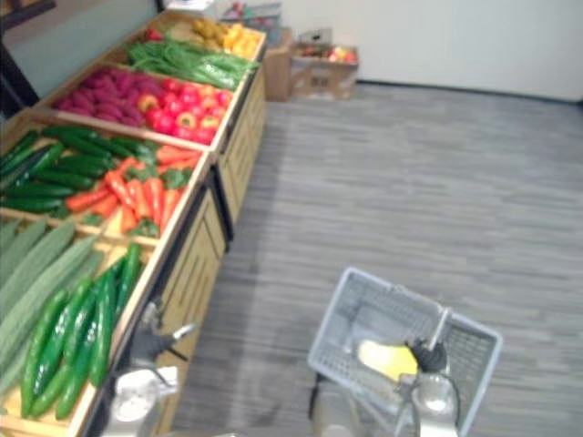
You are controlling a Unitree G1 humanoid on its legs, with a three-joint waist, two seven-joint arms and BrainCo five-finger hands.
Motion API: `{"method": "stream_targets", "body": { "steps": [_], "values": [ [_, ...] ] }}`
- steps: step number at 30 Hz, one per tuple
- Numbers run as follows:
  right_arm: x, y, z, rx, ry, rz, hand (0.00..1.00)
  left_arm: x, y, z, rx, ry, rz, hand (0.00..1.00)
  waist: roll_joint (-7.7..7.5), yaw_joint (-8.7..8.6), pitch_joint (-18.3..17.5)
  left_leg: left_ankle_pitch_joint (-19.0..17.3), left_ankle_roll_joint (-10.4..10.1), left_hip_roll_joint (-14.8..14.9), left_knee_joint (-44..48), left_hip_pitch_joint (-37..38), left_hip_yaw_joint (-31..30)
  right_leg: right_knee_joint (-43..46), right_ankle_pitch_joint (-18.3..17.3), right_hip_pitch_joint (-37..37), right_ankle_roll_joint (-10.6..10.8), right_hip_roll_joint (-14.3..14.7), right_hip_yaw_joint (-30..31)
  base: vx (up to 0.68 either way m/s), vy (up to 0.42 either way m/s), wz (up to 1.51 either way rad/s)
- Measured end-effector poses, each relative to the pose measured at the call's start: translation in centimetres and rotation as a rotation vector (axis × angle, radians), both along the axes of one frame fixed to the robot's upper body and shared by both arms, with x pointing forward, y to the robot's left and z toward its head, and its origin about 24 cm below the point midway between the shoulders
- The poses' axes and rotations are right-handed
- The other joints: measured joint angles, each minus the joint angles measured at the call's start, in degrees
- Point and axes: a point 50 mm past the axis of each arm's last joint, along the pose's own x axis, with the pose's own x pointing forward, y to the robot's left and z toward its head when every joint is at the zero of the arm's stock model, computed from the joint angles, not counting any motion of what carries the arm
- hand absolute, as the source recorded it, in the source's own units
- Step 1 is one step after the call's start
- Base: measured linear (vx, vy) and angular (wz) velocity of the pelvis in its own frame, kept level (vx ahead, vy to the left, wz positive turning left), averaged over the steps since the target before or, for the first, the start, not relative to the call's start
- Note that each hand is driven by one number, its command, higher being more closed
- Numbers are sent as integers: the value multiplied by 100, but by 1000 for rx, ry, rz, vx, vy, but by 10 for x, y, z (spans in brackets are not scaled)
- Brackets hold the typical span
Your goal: Pick vegetable in the basket
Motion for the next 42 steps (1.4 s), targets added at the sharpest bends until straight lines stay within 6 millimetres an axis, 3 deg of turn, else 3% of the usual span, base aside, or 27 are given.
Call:
{"method": "stream_targets", "body": {
  "steps": [2,5,7,8,9,11,12,13,16,17,19,21,24,25,27,30,31,33,34,35,36,37,39,40,42],
  "values": [
    [-2,-1,1,0,-1,-3,100,3,-2,1,-10,-12,5,0,10,-21,-21,216,-11,77,138,-3,-408,621,-598,-68,-75,-62,-175,360,-351,50],
    [-9,-2,-2,4,20,-1,100,0,-2,-1,-13,1,12,0,90,-77,-91,650,-25,259,942,-544,-943,751,-1026,110,-298,34,-686,326,-378,60],
    [-13,-2,-4,6,33,-3,100,-4,-2,-6,-24,21,20,0,72,-83,-80,1270,-113,269,1621,-944,-937,551,-1097,347,-406,87,-879,287,-333,48],
    [-19,-2,-7,8,51,-8,100,-8,-2,-10,-46,44,34,0,39,-78,-60,2255,-117,283,2367,-1329,-840,170,-1134,812,-472,151,-1017,275,-294,34],
    [-21,-3,-8,7,58,-12,100,-10,-2,-12,-55,52,39,0,-42,-34,-4,2273,-119,347,2750,-1468,-709,43,-1159,1026,-513,158,-1087,237,-259,32],
    [-29,-7,-11,3,80,-26,100,-16,-6,-15,-64,72,29,0,-48,29,0,1633,-29,456,3846,-1960,-35,-332,-1192,1648,-573,203,-1187,205,-219,17],
    [-30,-8,-11,-1,87,-26,100,-20,-8,-17,-70,85,18,0,-39,43,3,1257,151,446,4015,-2282,370,-650,-1201,2015,-588,257,-1222,151,-145,16],
    [-30,-8,-11,-2,88,-26,100,-21,-9,-17,-71,86,16,0,-28,42,6,1190,171,433,4009,-2357,428,-735,-1217,2078,-612,286,-1224,147,-102,16],
    [-28,-9,-12,-4,96,-20,100,-28,-8,-19,-68,98,18,0,-16,181,18,697,149,94,3272,-2906,780,-1185,-1188,2374,-667,430,-1158,157,-8,-17],
    [-28,-10,-12,-7,100,-19,100,-29,-7,-19,-66,103,21,0,-17,268,47,610,171,-61,2595,-2952,918,-1284,-1190,2489,-665,447,-1095,217,61,-31],
    [-28,-11,-12,-10,105,-14,100,-29,-7,-19,-66,102,22,0,-8,319,72,674,161,-279,1361,-2917,1026,-1481,-1179,2693,-637,440,-1047,251,89,-23],
    [-23,-9,-12,-7,104,-8,100,-26,-8,-18,-67,91,23,0,64,335,108,1316,36,-403,-575,-2756,1101,-1718,-1217,2959,-485,478,-941,292,144,-21],
    [-21,-2,-18,0,136,28,100,-26,-9,-18,-69,91,25,0,89,372,115,2100,128,-416,-949,-2668,1233,-1896,-1336,3283,-217,467,-777,341,170,-24],
    [-18,4,-21,7,146,56,100,-22,-8,-16,-68,80,28,0,47,365,100,2180,394,-563,-873,-2618,1330,-1933,-1409,3403,-112,305,-738,495,193,-1],
    [-13,8,-21,11,148,92,100,-12,-9,-12,-71,48,27,0,-122,353,162,1881,641,-760,-575,-2648,1443,-1836,-1401,3396,-94,63,-566,444,182,2],
    [-11,9,-21,-3,161,122,100,-12,-7,-8,-68,35,46,0,-257,385,81,1212,761,-957,-49,-2567,1600,-797,-1443,3172,10,-232,-297,409,186,-6],
    [-11,10,-20,-5,162,126,100,-13,-6,-8,-58,38,43,0,-312,364,69,1012,815,-1070,8,-2435,1587,268,-1400,2796,175,-399,-245,414,178,13],
    [-10,13,-22,6,161,127,100,-13,-4,-7,-34,40,23,0,-466,320,117,740,922,-1295,41,-2060,1374,2425,-517,1933,1312,-615,164,423,140,39],
    [-11,14,-22,11,161,125,100,-12,-4,-7,-30,43,14,0,-486,274,131,658,963,-1334,86,-1952,1227,2975,-434,1746,1326,-573,239,411,29,81],
    [-10,14,-22,14,157,121,100,-13,-9,-7,-32,47,-17,0,-483,200,152,528,977,-1354,137,-1679,949,3889,-544,1396,1127,-430,311,396,-22,114],
    [-10,13,-21,10,151,115,100,-15,-13,-9,-37,56,-29,0,-447,148,158,486,1004,-1351,79,-1360,645,4246,-742,1174,777,-362,163,464,-38,118],
    [-11,12,-21,5,146,112,100,-16,-14,-8,-34,55,-34,0,-436,130,159,475,997,-1340,50,-1228,489,4254,-846,1053,597,-363,74,356,-89,127],
    [-9,10,-15,-19,116,110,100,-10,-12,-3,-25,26,-34,0,-417,138,155,371,883,-1268,-30,-941,-206,3473,-1083,566,196,-468,-51,328,-178,143],
    [-8,9,-13,-23,107,109,100,-6,-13,-1,-23,13,-38,0,-405,164,163,333,834,-1245,-9,-905,-409,3086,-1088,496,189,-471,7,300,-273,156],
    [-16,7,-10,-36,96,99,100,1,-14,3,-22,-10,-33,0,-322,197,168,71,588,-1075,346,-965,-1053,1160,-1046,599,181,-334,706,272,-340,164]
  ]
}}
